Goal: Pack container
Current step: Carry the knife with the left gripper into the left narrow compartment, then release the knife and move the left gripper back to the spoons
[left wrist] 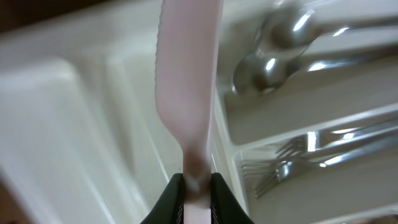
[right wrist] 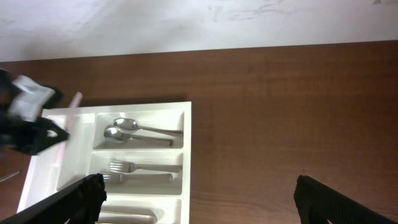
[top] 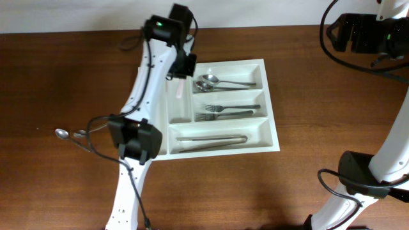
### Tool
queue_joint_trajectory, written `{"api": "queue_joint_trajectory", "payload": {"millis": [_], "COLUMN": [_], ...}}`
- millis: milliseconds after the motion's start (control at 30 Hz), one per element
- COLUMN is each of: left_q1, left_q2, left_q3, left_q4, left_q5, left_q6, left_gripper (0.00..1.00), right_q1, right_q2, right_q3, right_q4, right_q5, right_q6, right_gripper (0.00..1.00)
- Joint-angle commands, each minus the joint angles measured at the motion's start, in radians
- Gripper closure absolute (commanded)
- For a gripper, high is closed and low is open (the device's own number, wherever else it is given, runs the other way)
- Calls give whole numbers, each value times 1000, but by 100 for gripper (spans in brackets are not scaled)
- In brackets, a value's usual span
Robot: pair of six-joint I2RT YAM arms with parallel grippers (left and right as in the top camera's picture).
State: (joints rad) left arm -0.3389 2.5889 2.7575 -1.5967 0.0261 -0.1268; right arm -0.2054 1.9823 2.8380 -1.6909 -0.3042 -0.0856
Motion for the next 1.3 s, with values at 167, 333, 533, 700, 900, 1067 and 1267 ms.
{"api": "queue_joint_trajectory", "payload": {"millis": [167,333,533,700,900,1067,1267], "left_q1": [-2,-2,-2,12,82,176,392], "left_q2": [63,65,65,25,-146,-308,-468], "left_q3": [-17,-29,-40,-29,-29,-29,-29], "left_q4": [-49,-61,-77,-92,-91,-91,-91], "left_q5": [-64,-85,-130,-211,-217,-218,-175], "left_q6": [-113,-145,-179,-141,-81,-25,-25], "left_gripper": [98,98,98,64,38,33,29], "right_q1": [-4,-4,-4,-4,-4,-4,-4], "right_q2": [5,5,5,5,5,5,5], "right_q3": [11,11,11,11,11,11,11], "right_q4": [3,3,3,3,3,3,3], "right_q5": [2,2,2,2,2,2,2], "right_q6": [-3,-3,-3,-3,-3,-3,-3], "right_gripper": [1,1,1,1,1,1,1]}}
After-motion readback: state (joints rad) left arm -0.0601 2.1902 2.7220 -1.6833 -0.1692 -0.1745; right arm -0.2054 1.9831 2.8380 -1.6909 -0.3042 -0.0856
